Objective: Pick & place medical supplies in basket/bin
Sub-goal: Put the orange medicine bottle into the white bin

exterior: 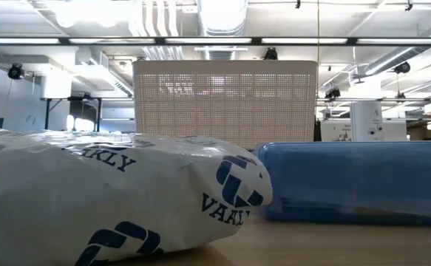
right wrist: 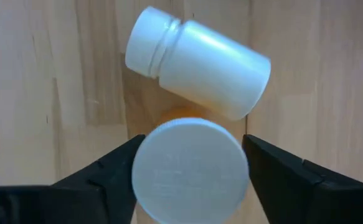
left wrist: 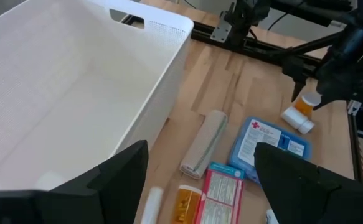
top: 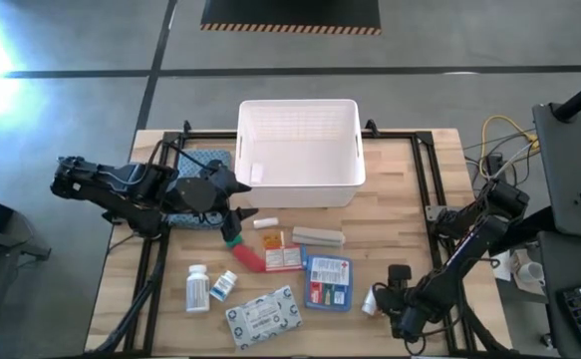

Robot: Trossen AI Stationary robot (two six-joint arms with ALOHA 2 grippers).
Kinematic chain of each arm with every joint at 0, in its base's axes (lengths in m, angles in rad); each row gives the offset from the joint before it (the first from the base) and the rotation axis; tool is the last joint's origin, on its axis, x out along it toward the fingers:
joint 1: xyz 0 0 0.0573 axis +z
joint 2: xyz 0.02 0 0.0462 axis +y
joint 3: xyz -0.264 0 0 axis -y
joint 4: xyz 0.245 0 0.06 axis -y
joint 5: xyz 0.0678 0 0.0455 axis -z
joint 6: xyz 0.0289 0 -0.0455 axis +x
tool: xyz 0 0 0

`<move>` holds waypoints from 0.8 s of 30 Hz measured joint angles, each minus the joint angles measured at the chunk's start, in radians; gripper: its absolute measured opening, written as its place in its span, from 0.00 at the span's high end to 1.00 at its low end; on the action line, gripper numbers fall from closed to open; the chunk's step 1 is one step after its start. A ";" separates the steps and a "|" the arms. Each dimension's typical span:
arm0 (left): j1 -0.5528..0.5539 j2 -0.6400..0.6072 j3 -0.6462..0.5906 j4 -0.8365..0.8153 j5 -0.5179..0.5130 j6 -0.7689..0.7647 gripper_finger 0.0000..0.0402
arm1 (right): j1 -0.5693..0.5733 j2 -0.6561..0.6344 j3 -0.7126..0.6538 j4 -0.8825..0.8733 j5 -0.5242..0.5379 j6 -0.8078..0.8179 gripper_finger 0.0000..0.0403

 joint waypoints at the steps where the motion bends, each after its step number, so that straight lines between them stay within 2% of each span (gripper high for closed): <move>1: 0.000 0.000 0.000 -0.004 0.000 -0.002 0.32 | -0.002 0.000 -0.002 0.000 -0.005 0.000 0.40; 10: 0.000 0.000 0.000 -0.021 0.000 -0.021 0.32 | -0.052 0.000 -0.014 0.001 -0.012 0.004 0.54; 15: -0.005 0.000 0.000 -0.023 0.001 -0.022 0.32 | -0.075 -0.005 -0.016 -0.013 -0.003 0.016 0.54; 19: -0.012 0.000 0.000 -0.053 0.003 -0.050 0.32 | -0.098 -0.044 -0.018 -0.071 0.057 0.081 0.53; 24: -0.038 0.000 0.000 -0.132 0.004 -0.094 0.32 | -0.154 -0.172 -0.018 -0.171 0.182 0.191 0.54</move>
